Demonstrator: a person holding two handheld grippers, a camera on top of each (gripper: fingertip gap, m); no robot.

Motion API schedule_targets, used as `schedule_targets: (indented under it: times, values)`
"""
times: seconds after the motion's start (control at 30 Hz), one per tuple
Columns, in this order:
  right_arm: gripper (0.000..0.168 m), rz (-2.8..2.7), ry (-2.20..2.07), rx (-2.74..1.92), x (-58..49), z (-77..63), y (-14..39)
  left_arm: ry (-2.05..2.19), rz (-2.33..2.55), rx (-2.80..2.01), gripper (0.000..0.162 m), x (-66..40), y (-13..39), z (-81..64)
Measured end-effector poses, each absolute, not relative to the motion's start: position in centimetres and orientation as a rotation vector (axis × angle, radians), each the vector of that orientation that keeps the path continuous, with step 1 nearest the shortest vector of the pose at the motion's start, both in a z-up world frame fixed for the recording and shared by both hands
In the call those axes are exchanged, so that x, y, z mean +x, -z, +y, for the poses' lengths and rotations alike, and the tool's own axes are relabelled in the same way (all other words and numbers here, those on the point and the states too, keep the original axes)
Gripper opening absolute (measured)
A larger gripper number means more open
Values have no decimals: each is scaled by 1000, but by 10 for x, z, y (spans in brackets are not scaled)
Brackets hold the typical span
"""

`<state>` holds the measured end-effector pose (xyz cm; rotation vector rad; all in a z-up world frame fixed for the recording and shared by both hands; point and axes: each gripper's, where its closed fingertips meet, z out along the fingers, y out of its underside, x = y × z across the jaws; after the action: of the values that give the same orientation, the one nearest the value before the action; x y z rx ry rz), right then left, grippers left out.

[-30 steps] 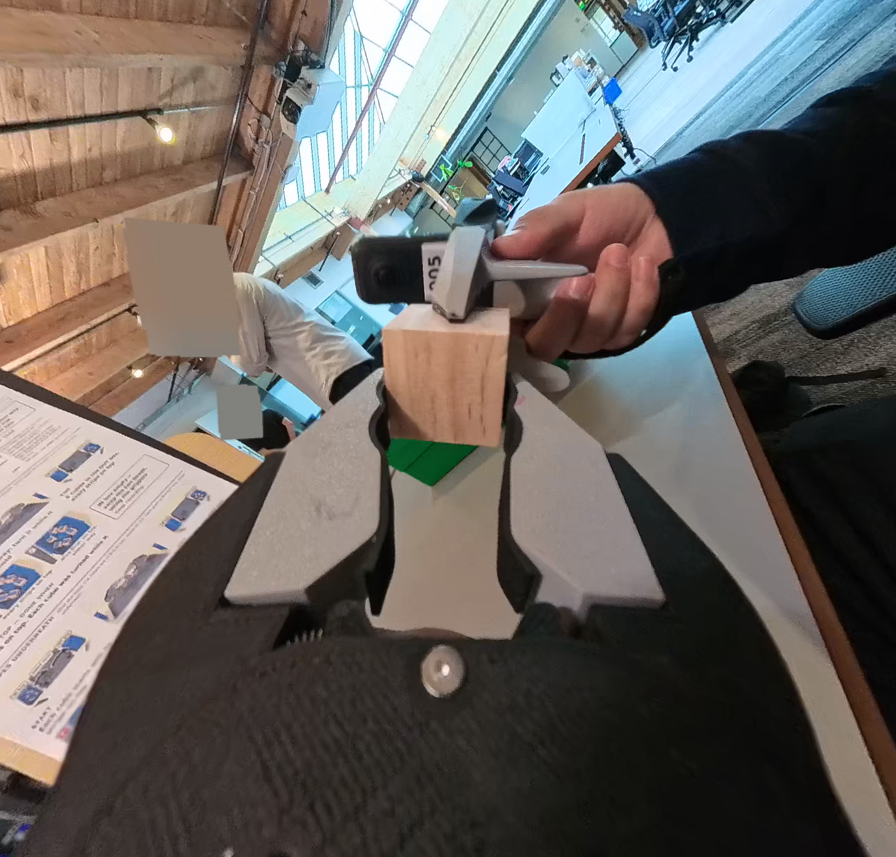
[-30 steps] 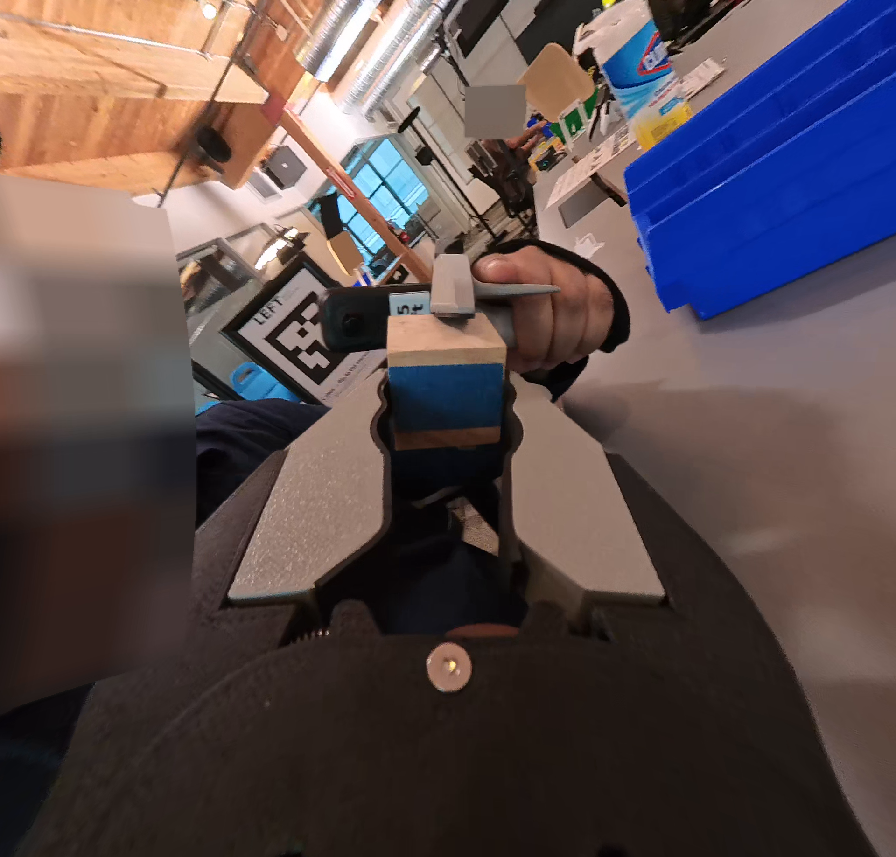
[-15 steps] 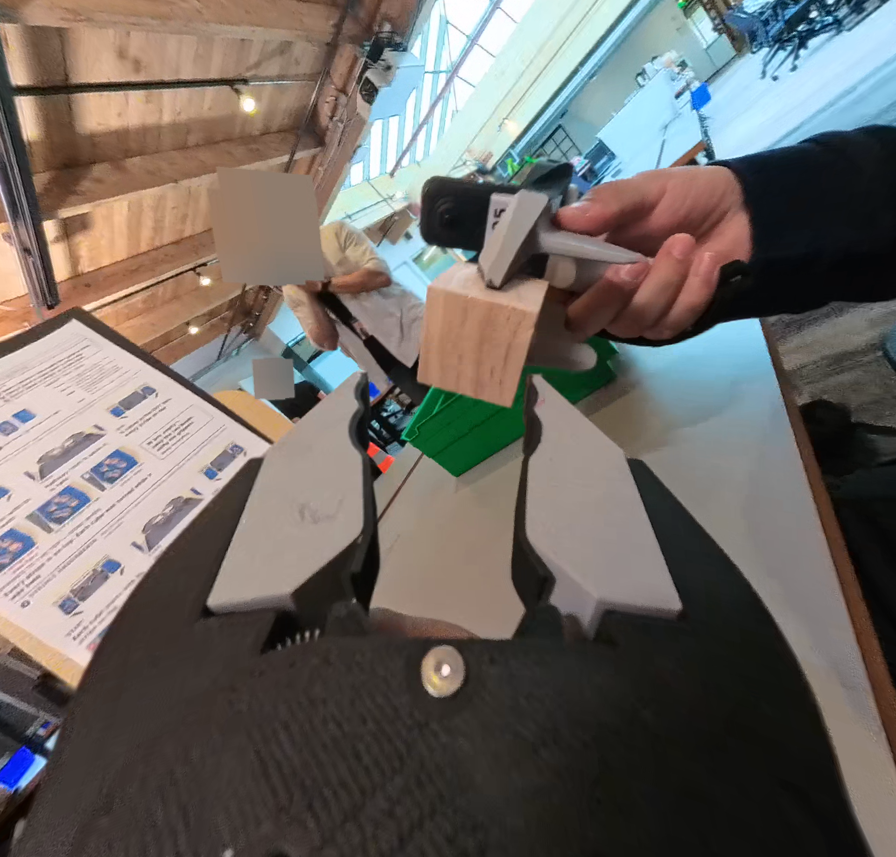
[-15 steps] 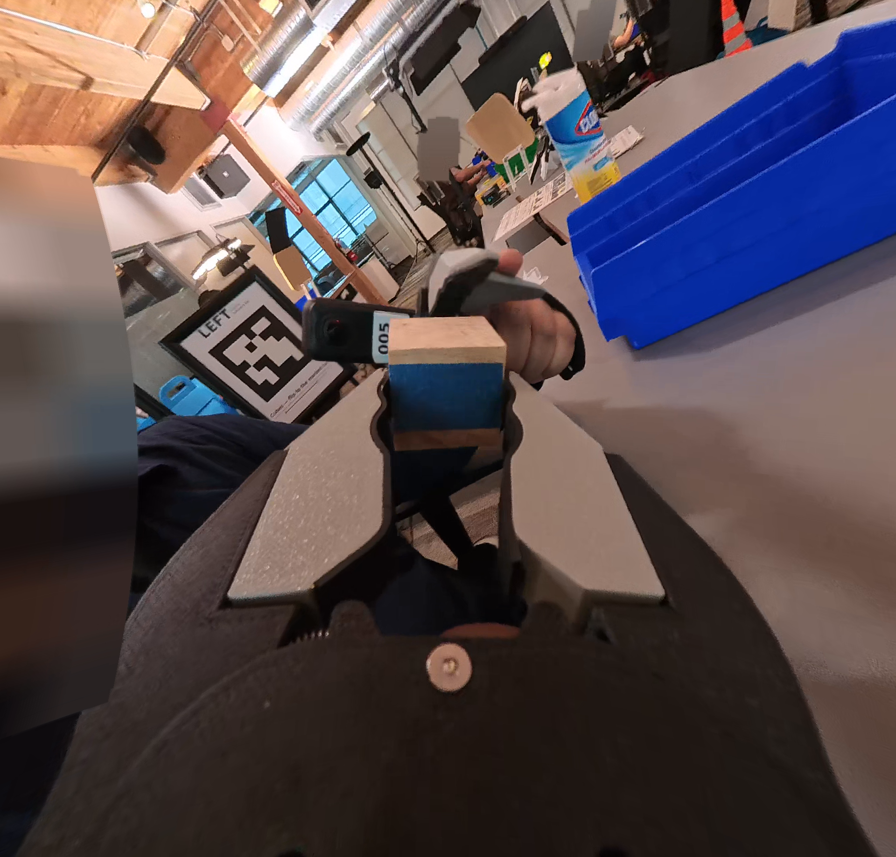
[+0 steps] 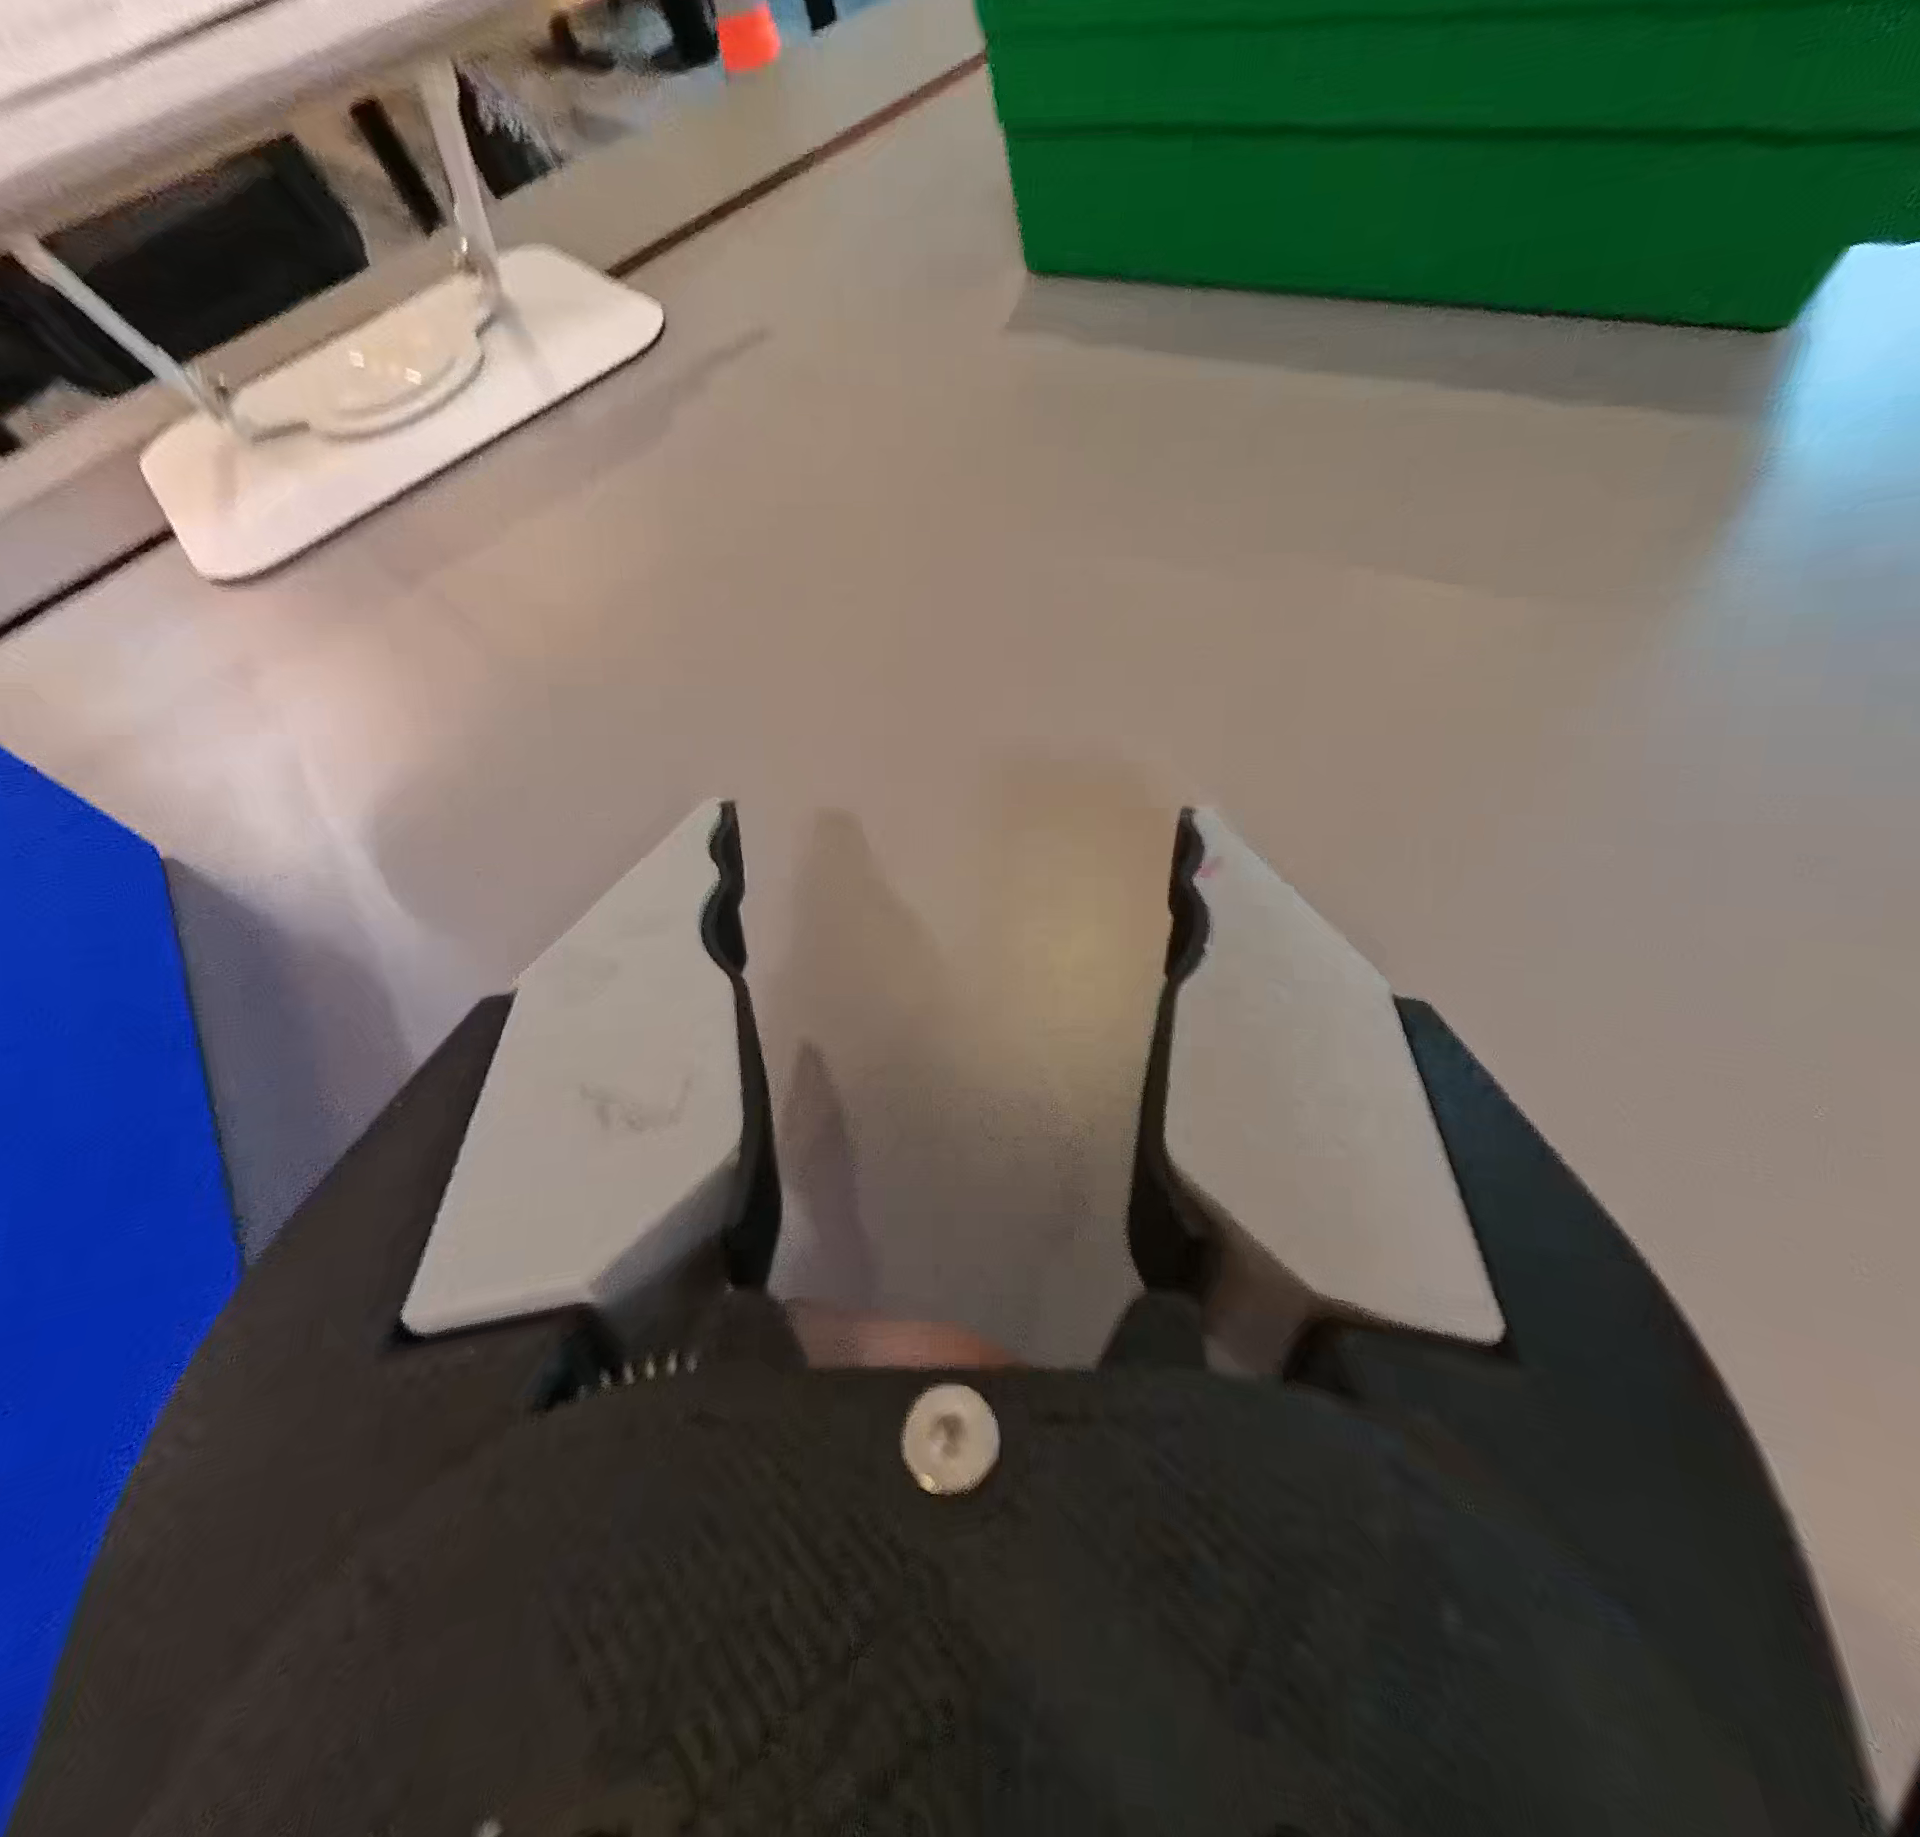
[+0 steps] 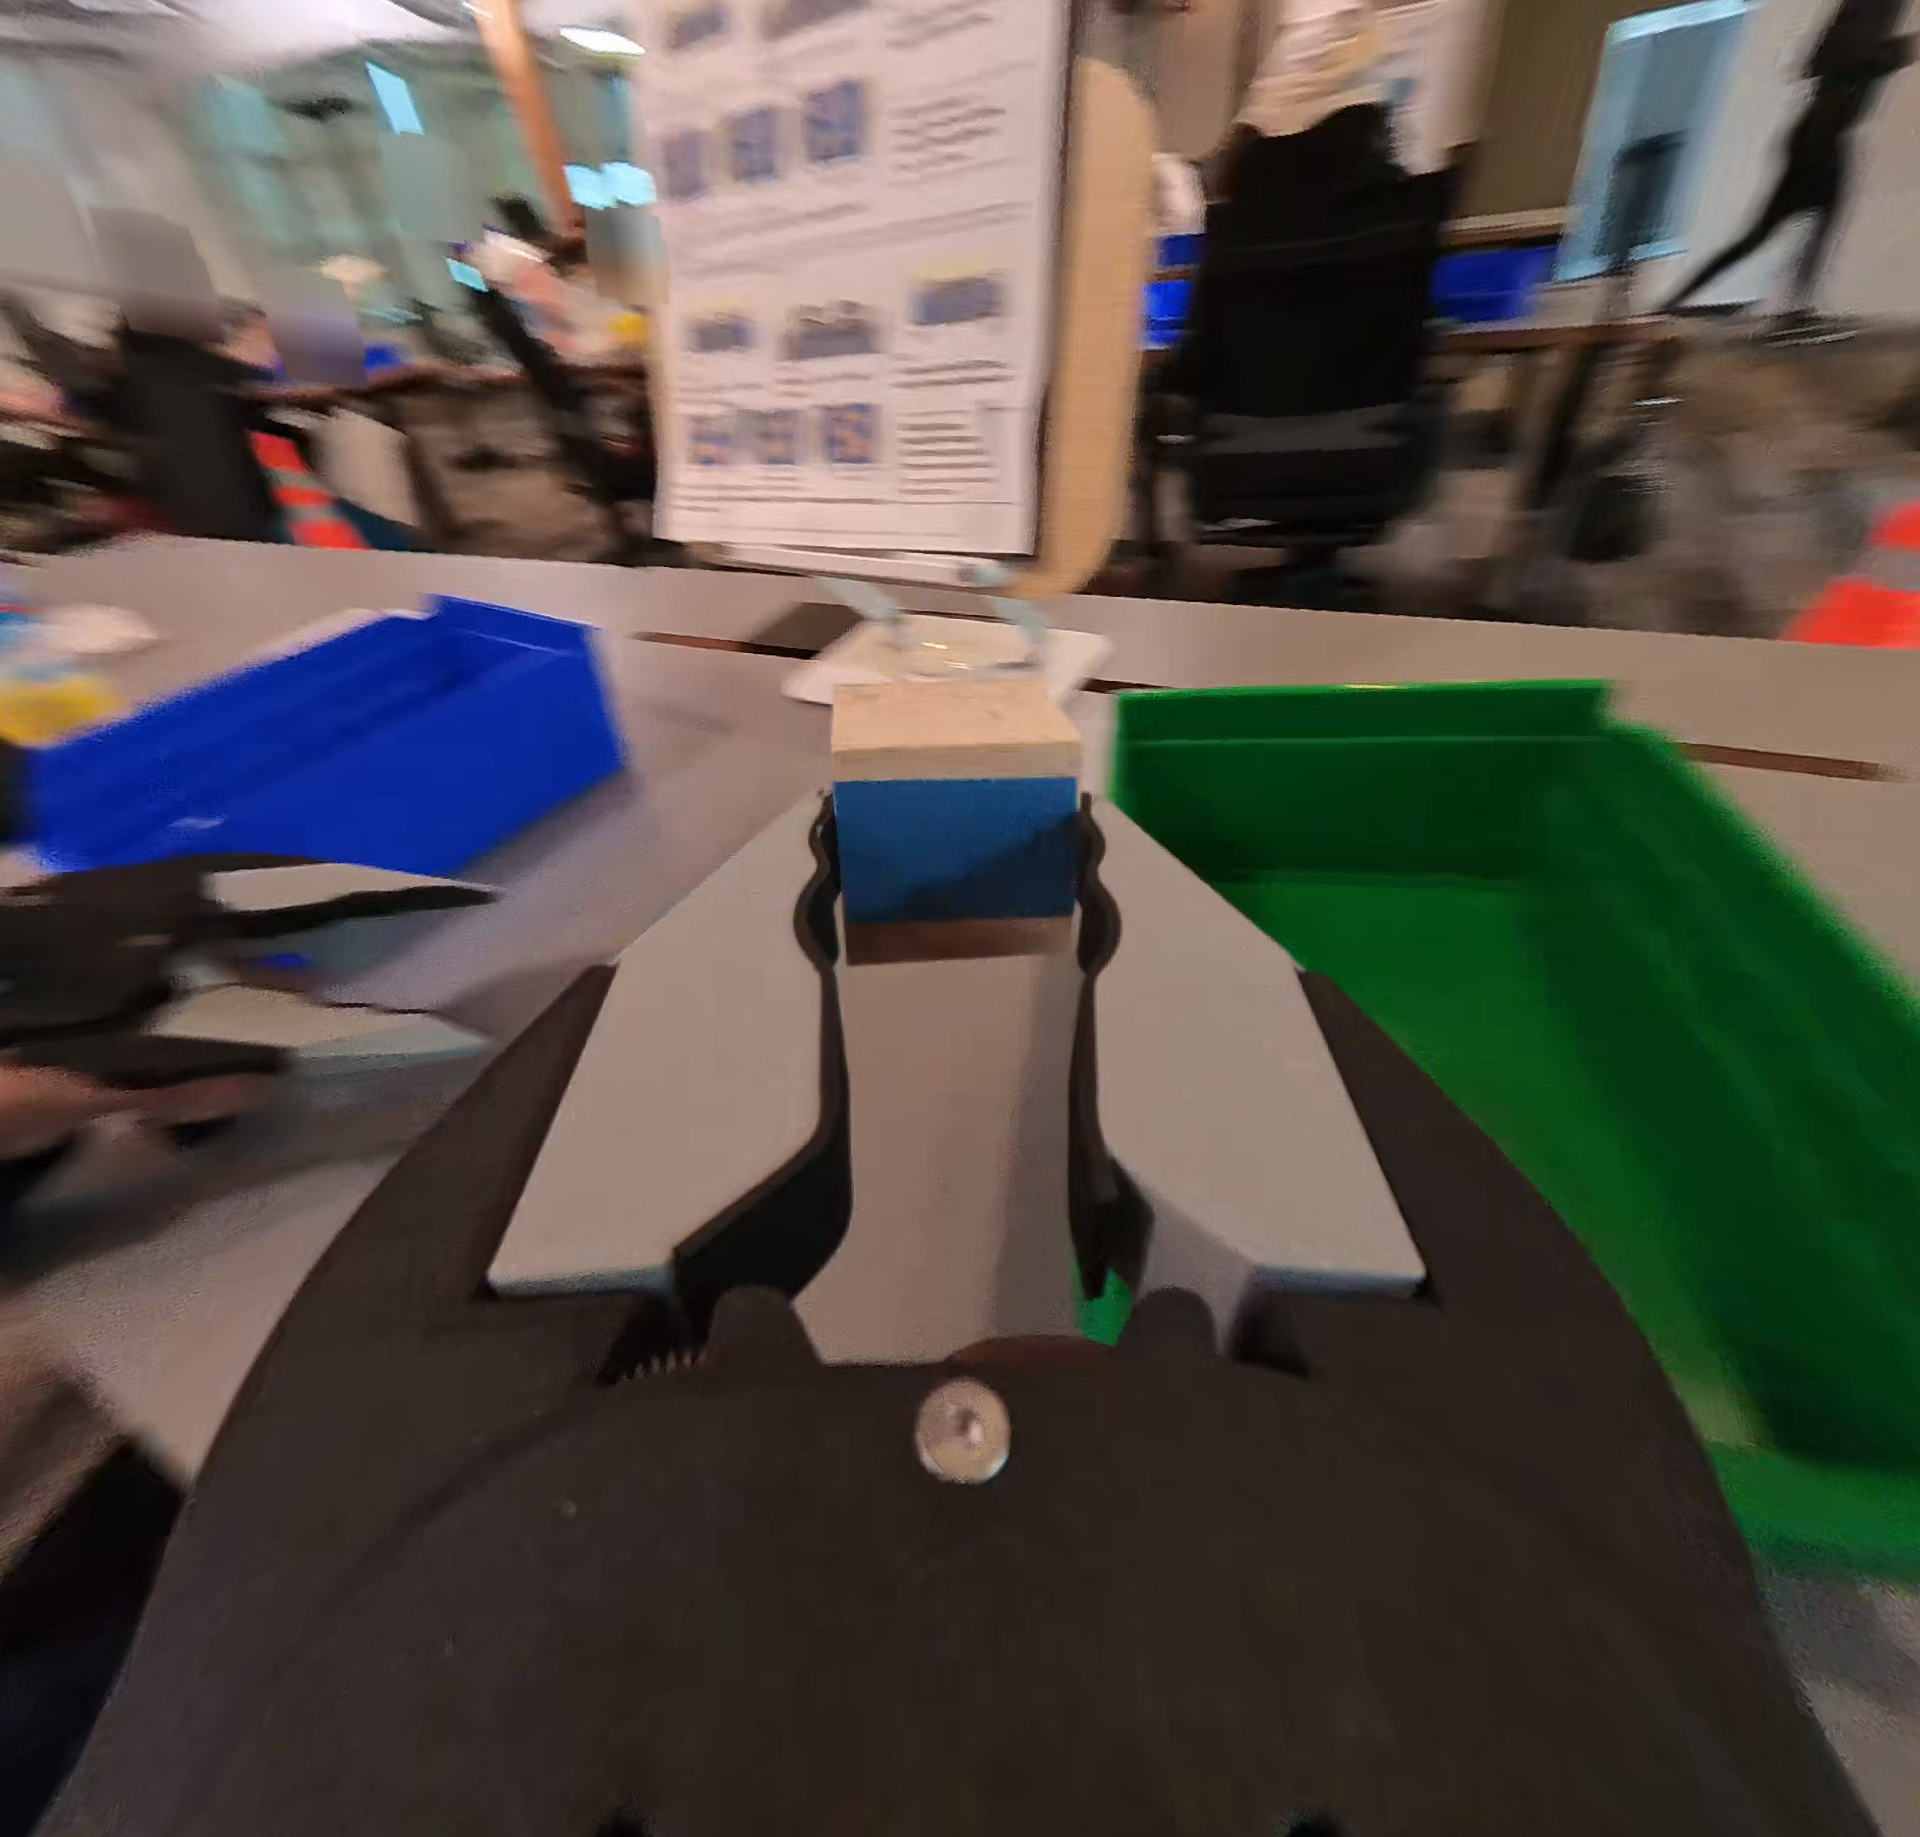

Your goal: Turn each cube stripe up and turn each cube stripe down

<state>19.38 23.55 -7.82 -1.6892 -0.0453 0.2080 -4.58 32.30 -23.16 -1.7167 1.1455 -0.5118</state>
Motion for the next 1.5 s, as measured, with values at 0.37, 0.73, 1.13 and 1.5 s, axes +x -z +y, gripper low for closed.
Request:
schedule_targets:
  times: [0.37, 0.73, 1.13, 1.5]
  values:
    - [43, -6, 41, -2020, 292, 292, 126, 587, 1045, -1683, 87, -36, 221, 332]
    - [43, -137, 257, -2608, 356, 365, 229, 714, 1028, -1751, 80, -35, 226, 335]
    - [46, -164, 409, -2623, 375, 407, 232, 705, 1058, -1709, 75, -34, 223, 330]
    - [42, -365, -260, -2024, 167, 364, 84, 670, 1081, -1694, 73, -32, 224, 329]
